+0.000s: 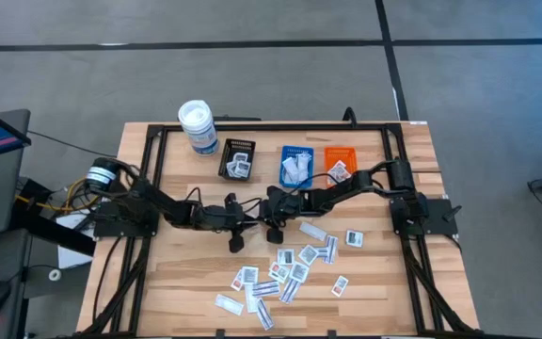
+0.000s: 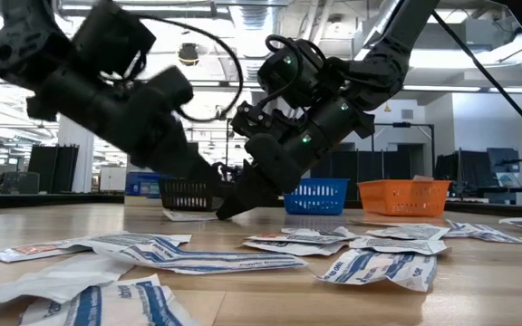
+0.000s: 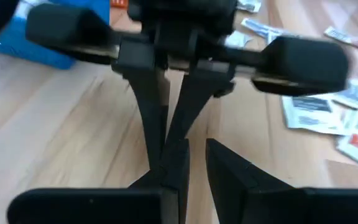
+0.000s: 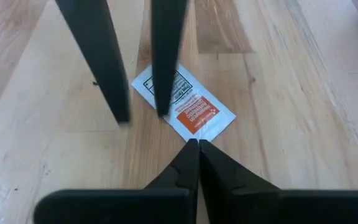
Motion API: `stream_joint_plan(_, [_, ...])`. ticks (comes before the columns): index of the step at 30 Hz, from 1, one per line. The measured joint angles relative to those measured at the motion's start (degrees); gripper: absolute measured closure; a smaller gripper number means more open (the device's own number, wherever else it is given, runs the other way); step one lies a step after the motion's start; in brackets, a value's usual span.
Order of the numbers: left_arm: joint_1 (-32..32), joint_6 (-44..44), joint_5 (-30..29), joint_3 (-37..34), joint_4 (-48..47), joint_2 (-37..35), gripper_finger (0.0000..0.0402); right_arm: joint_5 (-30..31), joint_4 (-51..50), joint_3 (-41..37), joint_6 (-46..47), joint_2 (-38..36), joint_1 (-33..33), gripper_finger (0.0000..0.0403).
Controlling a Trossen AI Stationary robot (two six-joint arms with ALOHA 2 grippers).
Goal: Pick & Place First Aid Supplies
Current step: Put the orange ointment pack into the orange bin
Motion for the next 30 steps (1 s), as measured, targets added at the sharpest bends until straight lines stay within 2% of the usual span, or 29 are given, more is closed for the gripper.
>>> stream_joint_plan(5, [-1.82,-4.19,-1.63,0.01,-13.74,-6.85,0.0326,-0.1,-0.01,-0.06,0.0,0.02,0.0,0.0396])
stream_joint_plan(8, [-3.43,-8.95,-3.91,-0.1,-19.84,-7.42,0.03,-0.39,-0.01,-0.06,0.0,0.02,0.0,0.0397])
stream_joint_plan(14, [-4.8,-15.12,-6.13,-0.74,-19.75,-4.08,0.0257,-0.48,0.02,-0.1,0.01,0.02,0.0,0.04])
stream_joint_plan(20, [-4.4,-20.89,-6.65,-0.72,-19.0,-3.14,0.0243,-0.53,0.02,-0.13,0.0,0.02,0.0,0.0402])
stream_joint_plan(30, [-4.4,-16.27,-7.76,-0.79,-19.59,-8.2,0.0257,-0.67,0.02,-0.15,0.02,0.02,0.0,0.0402])
